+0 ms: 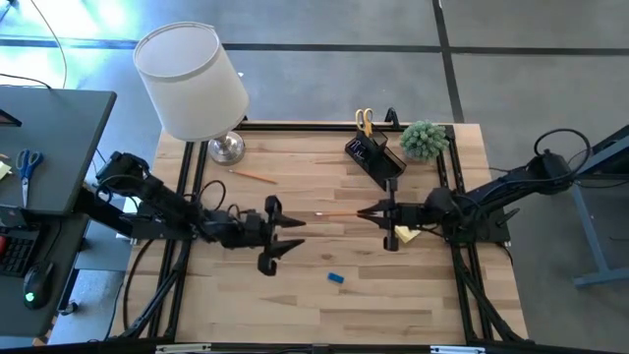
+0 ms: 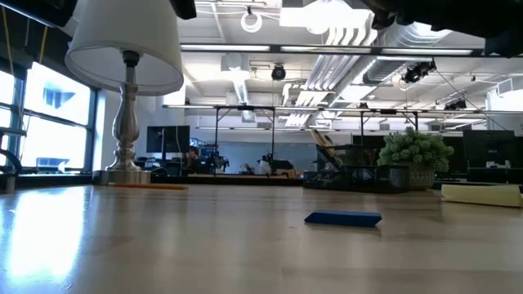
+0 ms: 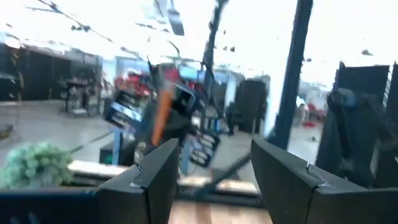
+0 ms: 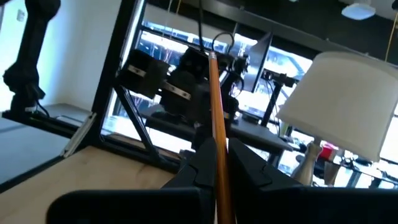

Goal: Pick and place office supplies into organizer
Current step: Put the bottom orange pencil into the desk organizer

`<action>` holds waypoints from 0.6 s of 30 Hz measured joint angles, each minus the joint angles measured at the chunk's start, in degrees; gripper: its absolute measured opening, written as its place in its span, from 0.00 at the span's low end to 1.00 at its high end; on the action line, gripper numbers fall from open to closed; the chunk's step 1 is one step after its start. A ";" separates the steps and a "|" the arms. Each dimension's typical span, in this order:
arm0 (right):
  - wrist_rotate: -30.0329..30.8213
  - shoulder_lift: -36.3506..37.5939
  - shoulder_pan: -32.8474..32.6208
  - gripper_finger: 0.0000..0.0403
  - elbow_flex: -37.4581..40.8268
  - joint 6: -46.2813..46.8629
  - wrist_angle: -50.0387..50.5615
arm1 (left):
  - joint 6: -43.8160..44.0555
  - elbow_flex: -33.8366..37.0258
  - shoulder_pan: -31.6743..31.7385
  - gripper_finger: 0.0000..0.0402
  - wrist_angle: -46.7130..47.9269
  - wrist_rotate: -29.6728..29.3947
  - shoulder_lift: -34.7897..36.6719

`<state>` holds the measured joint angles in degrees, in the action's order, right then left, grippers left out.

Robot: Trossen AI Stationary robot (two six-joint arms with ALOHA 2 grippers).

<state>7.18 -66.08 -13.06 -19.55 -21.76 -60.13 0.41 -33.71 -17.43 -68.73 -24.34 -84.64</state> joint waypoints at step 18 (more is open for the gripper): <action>-2.03 0.09 -0.11 0.02 0.00 -0.56 -5.89 | -17.72 -16.45 7.40 0.47 9.99 8.90 -7.97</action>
<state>5.15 -66.00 -13.17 -19.55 -22.32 -66.02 -17.31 -50.16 -10.03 -58.74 -15.44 -92.61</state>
